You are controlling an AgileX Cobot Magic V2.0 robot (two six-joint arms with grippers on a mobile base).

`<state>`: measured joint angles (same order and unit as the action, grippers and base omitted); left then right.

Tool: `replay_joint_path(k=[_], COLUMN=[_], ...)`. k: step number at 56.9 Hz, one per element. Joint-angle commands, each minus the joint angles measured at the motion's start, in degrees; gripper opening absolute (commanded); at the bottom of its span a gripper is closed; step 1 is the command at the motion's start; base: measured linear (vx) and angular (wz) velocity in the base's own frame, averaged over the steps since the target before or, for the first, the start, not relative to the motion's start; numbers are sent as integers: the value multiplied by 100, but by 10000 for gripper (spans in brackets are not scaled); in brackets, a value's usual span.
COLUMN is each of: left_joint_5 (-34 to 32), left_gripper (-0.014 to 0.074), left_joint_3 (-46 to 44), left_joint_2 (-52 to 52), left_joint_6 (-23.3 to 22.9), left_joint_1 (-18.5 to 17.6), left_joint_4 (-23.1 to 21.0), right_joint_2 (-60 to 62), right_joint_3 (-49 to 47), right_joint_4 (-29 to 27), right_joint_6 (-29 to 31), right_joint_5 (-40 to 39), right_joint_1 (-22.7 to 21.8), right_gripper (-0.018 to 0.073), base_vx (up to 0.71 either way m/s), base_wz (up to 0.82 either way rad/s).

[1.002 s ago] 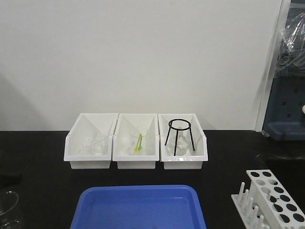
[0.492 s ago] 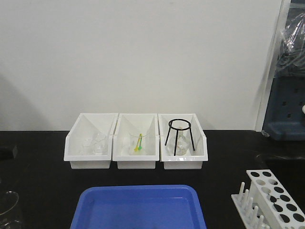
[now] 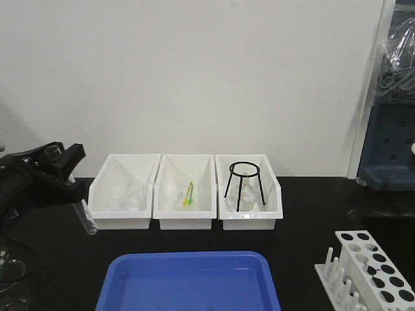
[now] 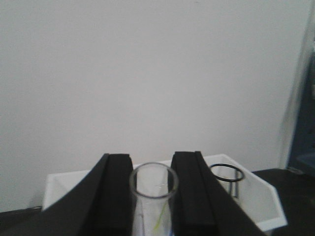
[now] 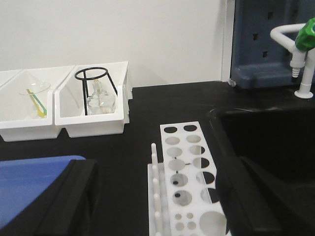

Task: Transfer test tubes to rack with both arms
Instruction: 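Carry the tube over the blue tray toward the right gripper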

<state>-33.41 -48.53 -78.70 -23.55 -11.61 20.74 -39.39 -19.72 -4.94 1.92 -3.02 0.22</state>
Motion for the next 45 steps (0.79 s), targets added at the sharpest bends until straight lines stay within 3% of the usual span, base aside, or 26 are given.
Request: replay_joint_path(k=[1,7,13,24,36,45], left_joint_5=[-485,-618,-792,-912,-928,-954], left_gripper=[-5,-5,-5,-5,-5,-5], left_joint_3=[-284,-464,-719,-1216,-1406,-1406], left_joint_2=[73,-119,-430,-1026,-1415,-1542], left_joint_6=[-845,-1686,-2401,-3357,-4116,-4599], left_joint_1=[-153,-323,-475,-600,-600,-600], left_joint_4=[536,1161,1570,1716,1769,2203], right_joint_2=[-226,-685,-1165,-2167,-3325,-4170], right_joint_3=[-451,-990,-1555,-2438,-3486,-4427], right_joint_4=[51,51,-7,-429,-448,-443], right_joint_6=[19,200,852,1924,2020,2043], right_joint_5=[29,541,752,914,977,1388], right_joint_1=[-17,-17,67,1360,2463,2976], right_gripper=[529,529,529,529,529,529], base_vx=[0,0,0,0,0,0], base_wz=[0,0,0,0,0,0])
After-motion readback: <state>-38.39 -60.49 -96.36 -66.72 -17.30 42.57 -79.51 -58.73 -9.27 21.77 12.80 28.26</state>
